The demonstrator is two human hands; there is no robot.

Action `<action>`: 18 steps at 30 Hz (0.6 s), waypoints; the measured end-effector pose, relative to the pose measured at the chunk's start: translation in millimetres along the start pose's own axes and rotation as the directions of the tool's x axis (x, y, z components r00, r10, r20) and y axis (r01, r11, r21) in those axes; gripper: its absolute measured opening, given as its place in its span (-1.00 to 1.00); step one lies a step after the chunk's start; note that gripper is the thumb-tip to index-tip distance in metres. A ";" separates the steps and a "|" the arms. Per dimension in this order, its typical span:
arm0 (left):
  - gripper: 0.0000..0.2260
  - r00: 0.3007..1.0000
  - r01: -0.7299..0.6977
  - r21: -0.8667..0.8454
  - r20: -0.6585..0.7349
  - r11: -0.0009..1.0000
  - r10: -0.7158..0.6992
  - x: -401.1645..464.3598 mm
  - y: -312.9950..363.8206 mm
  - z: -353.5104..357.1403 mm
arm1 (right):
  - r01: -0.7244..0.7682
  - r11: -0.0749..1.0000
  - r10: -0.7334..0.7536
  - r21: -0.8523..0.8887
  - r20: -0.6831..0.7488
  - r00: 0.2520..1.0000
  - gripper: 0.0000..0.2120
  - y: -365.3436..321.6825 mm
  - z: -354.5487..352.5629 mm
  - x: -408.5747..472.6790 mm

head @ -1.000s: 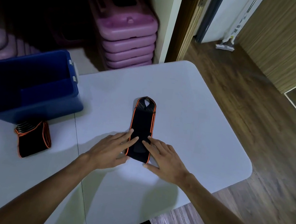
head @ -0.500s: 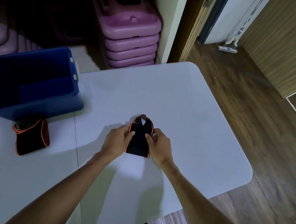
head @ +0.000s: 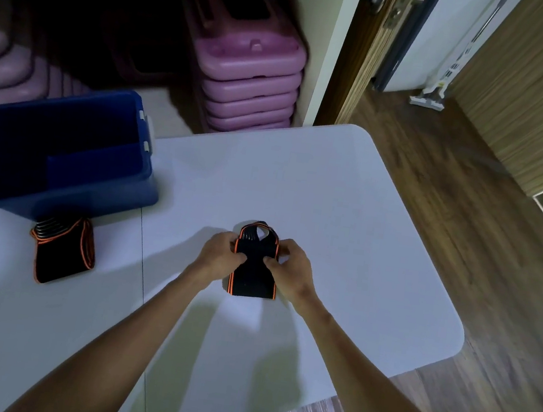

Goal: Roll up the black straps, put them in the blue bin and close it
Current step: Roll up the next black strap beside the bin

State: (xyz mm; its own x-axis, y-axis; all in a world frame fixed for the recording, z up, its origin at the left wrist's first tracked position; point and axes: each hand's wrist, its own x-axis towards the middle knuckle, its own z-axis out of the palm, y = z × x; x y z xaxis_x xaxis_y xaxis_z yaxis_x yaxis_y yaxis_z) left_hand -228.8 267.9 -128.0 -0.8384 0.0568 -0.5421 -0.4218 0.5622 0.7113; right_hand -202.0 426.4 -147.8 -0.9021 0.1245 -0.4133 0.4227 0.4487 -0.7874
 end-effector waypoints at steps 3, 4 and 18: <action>-0.80 1.000 -0.002 -0.064 0.002 0.998 0.002 -0.1 -3.1 -4.1 | 0.051 0.993 -0.056 0.106 0.038 0.998 -0.82 -3.7 -4.8 -3.9; -0.79 0.999 -0.037 -0.102 -0.003 0.994 0.036 -0.8 -3.6 -6.2 | 0.090 0.987 -0.094 0.136 0.023 0.995 -0.82 -6.1 -6.3 -5.2; -0.68 0.652 -0.601 0.656 0.072 0.457 0.755 -54.7 -99.4 -1.7 | 0.666 0.693 -0.594 -0.277 0.303 0.745 -0.68 46.9 1.8 -46.9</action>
State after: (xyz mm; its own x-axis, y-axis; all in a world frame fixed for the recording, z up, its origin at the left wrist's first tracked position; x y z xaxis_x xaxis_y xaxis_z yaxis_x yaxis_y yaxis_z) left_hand -141.6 207.5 -168.3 -0.8401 0.5210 0.1511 0.5379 0.7636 0.3572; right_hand -139.8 440.0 -166.2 -0.8965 -0.4425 0.0215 -0.3319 0.6388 -0.6941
